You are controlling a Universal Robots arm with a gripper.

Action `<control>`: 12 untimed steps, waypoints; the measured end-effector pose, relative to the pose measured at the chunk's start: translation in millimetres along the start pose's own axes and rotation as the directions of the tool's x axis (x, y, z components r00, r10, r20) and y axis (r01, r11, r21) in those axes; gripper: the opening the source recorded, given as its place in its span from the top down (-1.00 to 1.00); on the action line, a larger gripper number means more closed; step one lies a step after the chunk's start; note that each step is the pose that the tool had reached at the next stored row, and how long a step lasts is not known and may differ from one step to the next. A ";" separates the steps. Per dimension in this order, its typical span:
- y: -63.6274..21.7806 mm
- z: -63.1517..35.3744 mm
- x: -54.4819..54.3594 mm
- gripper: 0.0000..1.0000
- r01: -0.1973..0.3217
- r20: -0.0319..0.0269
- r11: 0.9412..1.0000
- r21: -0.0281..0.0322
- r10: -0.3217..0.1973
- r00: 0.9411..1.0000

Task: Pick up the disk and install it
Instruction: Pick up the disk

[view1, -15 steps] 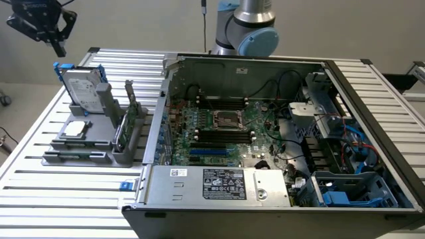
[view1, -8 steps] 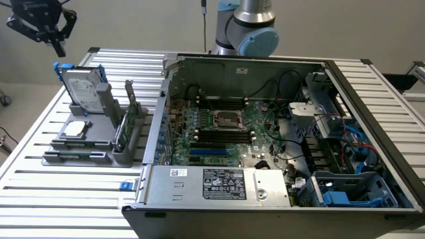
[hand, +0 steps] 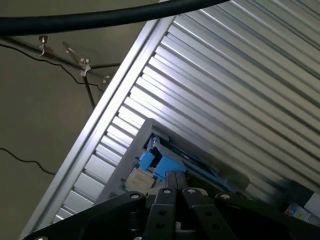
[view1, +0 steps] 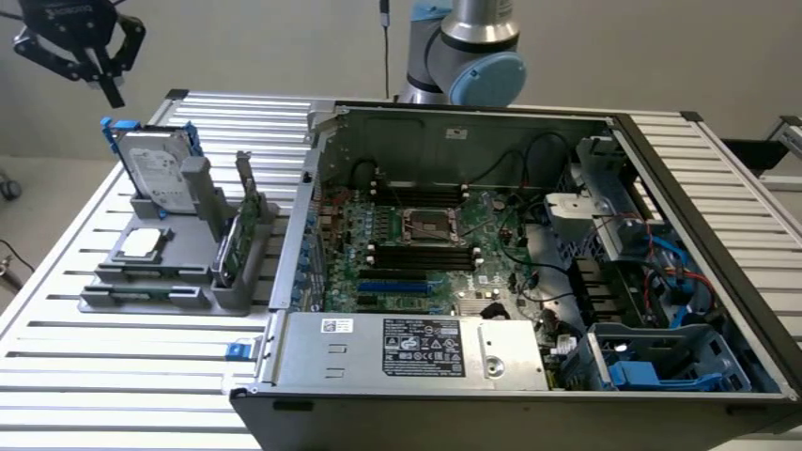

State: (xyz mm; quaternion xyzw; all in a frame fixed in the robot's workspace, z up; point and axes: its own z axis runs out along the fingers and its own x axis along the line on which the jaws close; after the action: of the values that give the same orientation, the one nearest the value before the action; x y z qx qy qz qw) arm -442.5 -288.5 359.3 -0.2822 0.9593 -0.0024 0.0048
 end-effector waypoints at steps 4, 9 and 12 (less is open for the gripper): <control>0.0 0.0 0.0 0.79 0.073 0.000 0.997 -0.001 -0.073 0.997; 0.0 0.1 0.0 0.79 0.163 0.001 0.987 -0.002 -0.163 0.987; 0.0 0.0 0.0 0.79 0.217 0.001 0.976 -0.002 -0.217 0.976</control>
State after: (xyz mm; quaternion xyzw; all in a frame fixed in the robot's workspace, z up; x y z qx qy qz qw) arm -442.6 -288.5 359.3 -0.3854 0.9227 -0.0016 0.0044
